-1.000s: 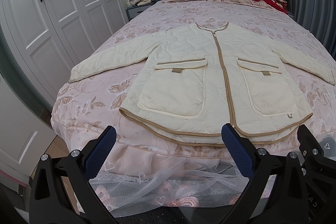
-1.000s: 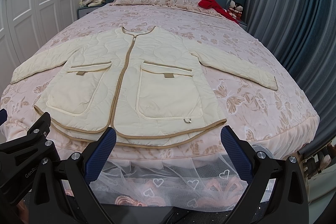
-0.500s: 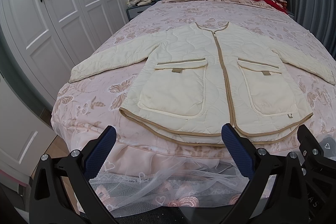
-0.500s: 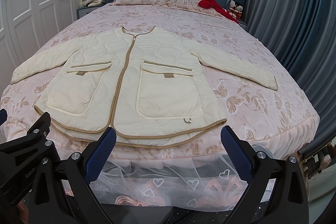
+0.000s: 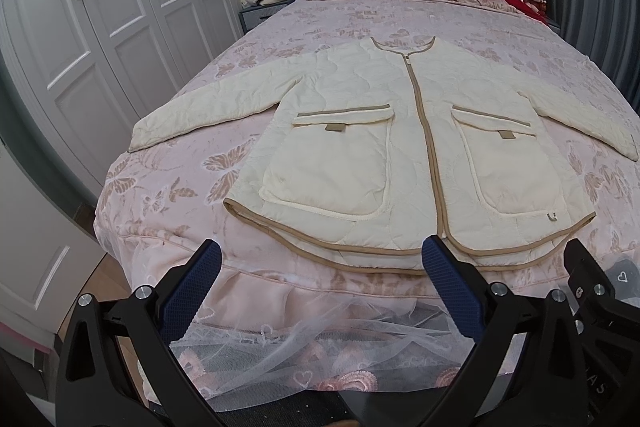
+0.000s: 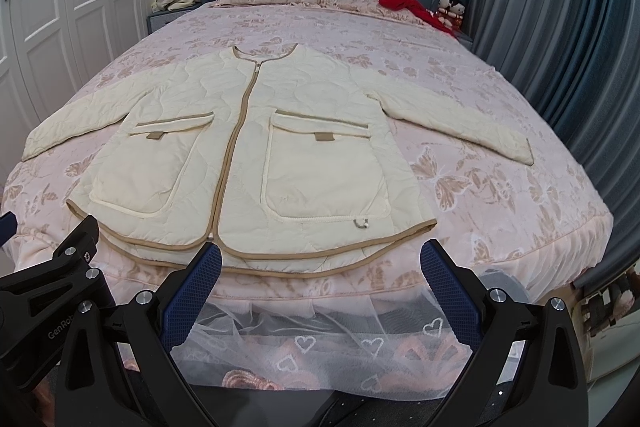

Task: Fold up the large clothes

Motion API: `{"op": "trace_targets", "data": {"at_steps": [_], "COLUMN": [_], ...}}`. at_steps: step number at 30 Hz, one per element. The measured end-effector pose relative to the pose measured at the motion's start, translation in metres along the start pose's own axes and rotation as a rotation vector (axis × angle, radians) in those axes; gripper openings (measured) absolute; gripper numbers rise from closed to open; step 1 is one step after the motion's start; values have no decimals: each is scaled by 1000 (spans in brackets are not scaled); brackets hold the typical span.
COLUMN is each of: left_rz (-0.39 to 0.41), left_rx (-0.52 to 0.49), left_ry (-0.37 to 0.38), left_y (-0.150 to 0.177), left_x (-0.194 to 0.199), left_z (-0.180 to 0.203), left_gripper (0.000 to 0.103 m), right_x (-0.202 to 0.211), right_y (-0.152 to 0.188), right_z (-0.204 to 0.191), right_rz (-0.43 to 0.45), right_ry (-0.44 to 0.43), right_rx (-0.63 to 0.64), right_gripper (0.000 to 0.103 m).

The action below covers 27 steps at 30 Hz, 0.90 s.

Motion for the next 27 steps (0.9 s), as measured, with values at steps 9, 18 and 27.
{"op": "trace_targets", "data": {"at_steps": [9,18,27], "left_rz": [12,119,63], "left_rx": [35,61,71], "left_ry": [94,31,35], "left_y": [-2,-70,-108], "left_x": [-7,-25,-77], "left_z": [4,-12,-11], "left_gripper": [98,98,98], "right_x": [-11,-65,-224], "right_y": [6,-63,-108], "right_z": [2,79,267], "right_rz": [-61,9,-114], "right_ry": [-86,-63,22], "right_rx": [-55,-158,-594], "right_gripper": [98,98,98]}}
Point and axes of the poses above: each gripper's, at about its wrist camera, not at the fingertips, and x roughly against the way its jaws point, z to its right, y to its underside, the point moved 9 cm from there along -x, roughly the way its jaws point, and after that the axes turned 11 degrees about y, right-handed, at the moved point
